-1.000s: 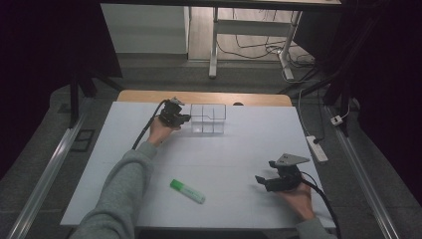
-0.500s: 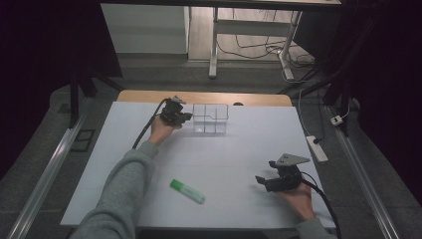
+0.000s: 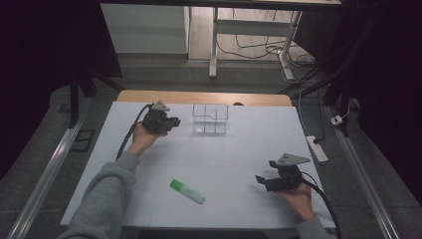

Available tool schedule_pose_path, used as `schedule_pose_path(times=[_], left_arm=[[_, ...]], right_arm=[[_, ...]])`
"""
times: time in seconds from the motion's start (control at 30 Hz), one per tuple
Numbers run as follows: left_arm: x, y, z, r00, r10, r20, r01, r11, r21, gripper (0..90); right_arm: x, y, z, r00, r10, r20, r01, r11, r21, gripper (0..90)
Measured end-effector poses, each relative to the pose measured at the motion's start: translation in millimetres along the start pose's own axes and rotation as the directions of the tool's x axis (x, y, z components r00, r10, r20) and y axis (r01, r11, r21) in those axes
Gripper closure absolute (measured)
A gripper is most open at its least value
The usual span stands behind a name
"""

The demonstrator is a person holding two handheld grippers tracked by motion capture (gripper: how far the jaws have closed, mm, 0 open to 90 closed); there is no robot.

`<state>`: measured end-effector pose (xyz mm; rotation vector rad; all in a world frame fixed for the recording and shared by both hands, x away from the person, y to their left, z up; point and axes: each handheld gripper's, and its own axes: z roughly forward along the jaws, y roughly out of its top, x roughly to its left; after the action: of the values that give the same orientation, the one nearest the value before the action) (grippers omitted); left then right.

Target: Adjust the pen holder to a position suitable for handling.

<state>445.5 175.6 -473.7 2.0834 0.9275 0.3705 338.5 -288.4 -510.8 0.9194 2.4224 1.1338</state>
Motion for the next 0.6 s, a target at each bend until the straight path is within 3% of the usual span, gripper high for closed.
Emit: schedule_pose_path(times=[0.2, 0.5, 0.6], left_arm=[[-9.5, -13.9, -22.0, 0.9994, 0.016, 0.031, -0.016, 0.9998, -0.015, 58.7], [-28.5, -33.1, -45.1, 0.9948, 0.066, 0.077, -0.067, 0.9977, 0.005, 46.6], [-34.0, -38.5, -53.7, 0.9938, 0.072, 0.085, -0.072, 0.9974, -0.01, 44.4]], right_arm=[[-0.1, -0.1, -0.2, 1.0, -0.002, 0.002, 0.002, 1.0, -0.002, 17.2], [-0.1, 0.6, -1.0, 1.0, 0.0, 0.004, 0.0, 1.0, -0.009, 17.3], [0.0, 0.7, -1.0, 1.0, -0.002, 0.005, 0.002, 1.0, -0.012, 17.4]])
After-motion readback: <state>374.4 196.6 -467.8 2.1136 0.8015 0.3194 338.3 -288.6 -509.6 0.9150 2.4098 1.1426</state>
